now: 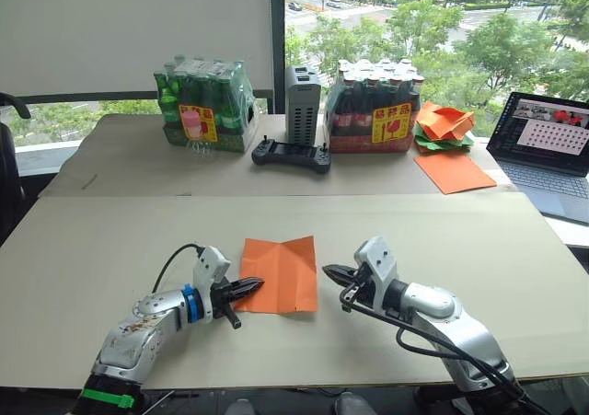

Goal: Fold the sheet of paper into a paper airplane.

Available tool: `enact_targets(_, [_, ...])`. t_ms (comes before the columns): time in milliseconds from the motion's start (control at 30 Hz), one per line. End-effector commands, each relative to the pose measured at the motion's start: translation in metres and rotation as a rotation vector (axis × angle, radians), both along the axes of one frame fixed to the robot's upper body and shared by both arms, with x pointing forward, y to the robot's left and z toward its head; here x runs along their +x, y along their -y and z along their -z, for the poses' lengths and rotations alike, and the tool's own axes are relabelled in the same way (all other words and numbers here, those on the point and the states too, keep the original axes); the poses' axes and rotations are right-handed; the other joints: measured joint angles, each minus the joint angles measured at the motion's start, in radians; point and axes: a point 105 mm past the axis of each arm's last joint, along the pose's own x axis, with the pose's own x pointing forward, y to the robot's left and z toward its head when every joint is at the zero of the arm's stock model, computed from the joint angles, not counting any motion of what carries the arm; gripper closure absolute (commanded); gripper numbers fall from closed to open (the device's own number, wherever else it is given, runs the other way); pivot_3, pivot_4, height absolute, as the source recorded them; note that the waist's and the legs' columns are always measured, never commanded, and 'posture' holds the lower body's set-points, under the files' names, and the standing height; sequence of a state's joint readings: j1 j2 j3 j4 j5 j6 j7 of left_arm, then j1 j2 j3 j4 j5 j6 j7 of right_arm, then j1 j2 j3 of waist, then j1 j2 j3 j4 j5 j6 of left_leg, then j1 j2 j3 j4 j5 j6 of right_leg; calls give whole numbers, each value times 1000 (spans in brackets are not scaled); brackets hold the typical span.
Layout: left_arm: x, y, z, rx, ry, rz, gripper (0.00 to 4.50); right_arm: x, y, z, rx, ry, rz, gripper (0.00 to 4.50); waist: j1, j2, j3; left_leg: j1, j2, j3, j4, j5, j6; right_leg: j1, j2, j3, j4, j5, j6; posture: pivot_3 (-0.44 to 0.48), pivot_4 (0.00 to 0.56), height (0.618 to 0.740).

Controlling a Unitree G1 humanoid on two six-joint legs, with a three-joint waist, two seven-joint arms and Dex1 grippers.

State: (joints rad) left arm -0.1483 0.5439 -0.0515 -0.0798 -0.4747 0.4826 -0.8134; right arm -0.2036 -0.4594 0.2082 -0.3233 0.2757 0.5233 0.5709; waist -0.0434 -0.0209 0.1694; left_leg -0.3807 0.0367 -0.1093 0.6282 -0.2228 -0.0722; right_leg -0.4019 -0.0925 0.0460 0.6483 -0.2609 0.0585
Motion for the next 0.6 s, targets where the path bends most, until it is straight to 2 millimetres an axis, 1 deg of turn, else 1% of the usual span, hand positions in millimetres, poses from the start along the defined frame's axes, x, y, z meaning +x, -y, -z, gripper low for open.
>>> enact_targets(33, [-5,-8,12,28,-38,-36,4448,4,-4,0,-47,18,-13,4500,-2,0,0,0,0,0,0,0,0,0,0,0,0,0,0,0,150,740])
enact_targets(200, [-7,-8,11,25,-41,-42,4448,12,-4,-1,-26,4,27,4500,-3,0,0,0,0,0,0,0,0,0,0,0,0,0,0,0,150,740])
enact_targets(300, [-8,-8,12,25,-42,-44,4448,18,-3,0,-51,11,43,4500,-2,0,0,0,0,0,0,0,0,0,0,0,0,0,0,0,150,740])
enact_targets(600, [-8,-5,10,22,-39,-45,4448,24,-7,3,-117,32,37,4500,-1,0,0,0,0,0,0,0,0,0,0,0,0,0,0,0,150,740])
